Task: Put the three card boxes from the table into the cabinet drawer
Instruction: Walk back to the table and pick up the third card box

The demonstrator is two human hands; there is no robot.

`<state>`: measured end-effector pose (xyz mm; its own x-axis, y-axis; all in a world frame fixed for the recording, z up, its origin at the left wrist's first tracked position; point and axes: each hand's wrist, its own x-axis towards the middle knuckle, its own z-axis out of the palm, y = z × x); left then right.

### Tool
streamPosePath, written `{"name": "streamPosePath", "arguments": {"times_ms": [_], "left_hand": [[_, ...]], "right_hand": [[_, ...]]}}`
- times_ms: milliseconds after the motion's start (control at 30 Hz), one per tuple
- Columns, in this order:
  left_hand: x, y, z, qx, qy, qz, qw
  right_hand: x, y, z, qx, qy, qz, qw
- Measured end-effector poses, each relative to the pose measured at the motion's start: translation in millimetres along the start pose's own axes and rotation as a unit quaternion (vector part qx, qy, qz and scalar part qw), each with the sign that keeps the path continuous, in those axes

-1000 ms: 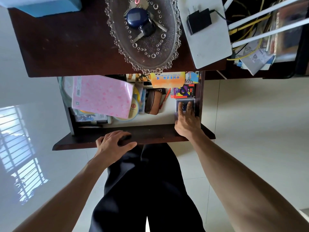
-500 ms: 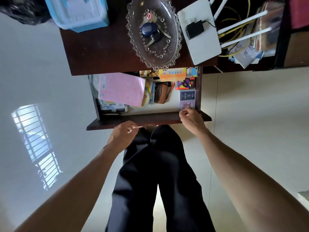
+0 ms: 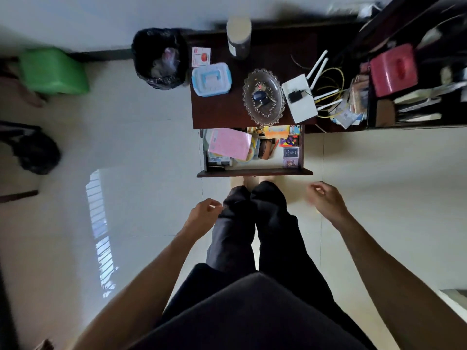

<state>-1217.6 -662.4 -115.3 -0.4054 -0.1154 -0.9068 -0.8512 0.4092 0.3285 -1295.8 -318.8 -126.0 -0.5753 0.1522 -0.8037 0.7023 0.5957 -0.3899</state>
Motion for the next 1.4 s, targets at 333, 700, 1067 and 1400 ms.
{"name": "streamPosePath", "arguments": {"times_ms": [333,700,1067,1400], "left_hand": [[-112,-39,-20,-0.022,0.024,-0.006,0.999],[-161,-61,-3,-0.208,0.150,-0.019,0.966],[-264,-133,184,-0.514,0.305,-0.144,0.789],[-351,-119,453,-0.777,0.287,-0.317,0.463]], "right_hand": [[-142,19,-41,-0.055,-0.014,-0.008,0.998],[-117,-14,-84,-0.230,-0.059,-0.036,0.971],[-50,-120,-32,-0.525,-0.186,-0.221,0.801],[-190,-77,140,-0.660,-0.349,-0.342,0.570]]}}
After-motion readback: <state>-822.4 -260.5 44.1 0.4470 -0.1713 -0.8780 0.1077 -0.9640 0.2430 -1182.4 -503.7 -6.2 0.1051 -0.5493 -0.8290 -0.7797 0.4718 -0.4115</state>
